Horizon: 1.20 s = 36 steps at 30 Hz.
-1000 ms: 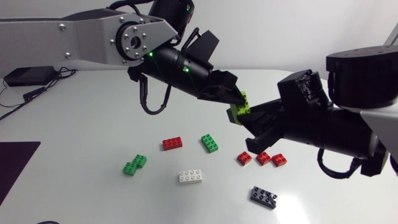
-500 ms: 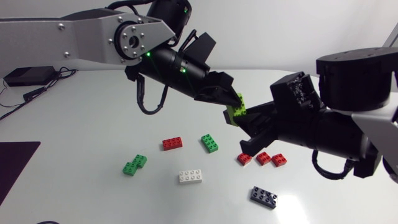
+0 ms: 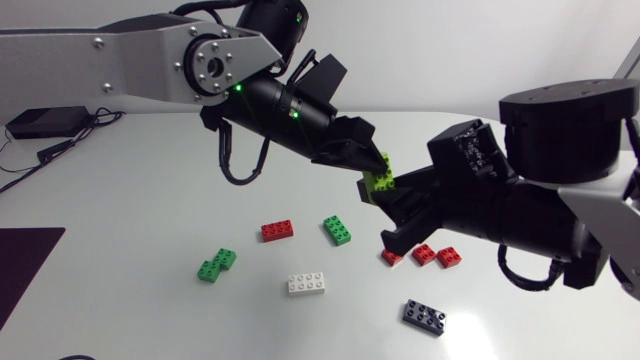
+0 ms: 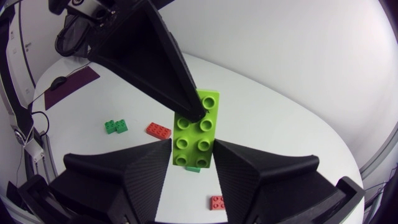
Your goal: Separate the duplo bricks
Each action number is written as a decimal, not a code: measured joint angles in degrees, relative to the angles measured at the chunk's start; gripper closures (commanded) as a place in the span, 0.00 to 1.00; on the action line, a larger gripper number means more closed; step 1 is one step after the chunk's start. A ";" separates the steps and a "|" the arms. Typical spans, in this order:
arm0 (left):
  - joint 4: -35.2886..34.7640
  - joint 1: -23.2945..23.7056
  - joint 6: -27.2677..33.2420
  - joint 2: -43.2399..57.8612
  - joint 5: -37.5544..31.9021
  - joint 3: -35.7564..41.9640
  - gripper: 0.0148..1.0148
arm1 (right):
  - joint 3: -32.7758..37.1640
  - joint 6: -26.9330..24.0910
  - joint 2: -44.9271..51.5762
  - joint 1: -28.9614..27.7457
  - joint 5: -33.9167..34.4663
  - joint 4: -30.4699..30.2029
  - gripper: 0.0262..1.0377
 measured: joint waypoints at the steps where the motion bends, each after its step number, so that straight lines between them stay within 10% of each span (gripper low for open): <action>1: 0.00 -0.02 0.00 0.00 0.13 0.00 0.75 | 0.00 0.00 0.13 0.09 0.00 0.02 0.48; 9: 0.02 -0.57 -0.02 0.00 0.66 0.00 0.75 | 0.00 0.00 0.39 0.44 0.35 -0.02 0.49; 13: -0.02 -0.72 -0.02 0.00 0.68 0.00 0.75 | -0.02 0.00 0.39 1.09 1.73 -0.02 0.88; 21: -0.42 -0.70 -0.22 0.00 0.61 0.00 0.74 | -0.09 0.72 0.37 1.79 2.95 0.00 0.90; 26: -0.22 -0.57 0.04 0.00 0.96 0.24 0.14 | -0.31 0.68 -0.39 2.51 0.76 -0.33 0.91; 36: 0.76 4.15 15.87 -5.16 -2.58 0.22 0.07 | -0.26 0.68 -4.13 -5.88 -8.00 -4.66 0.90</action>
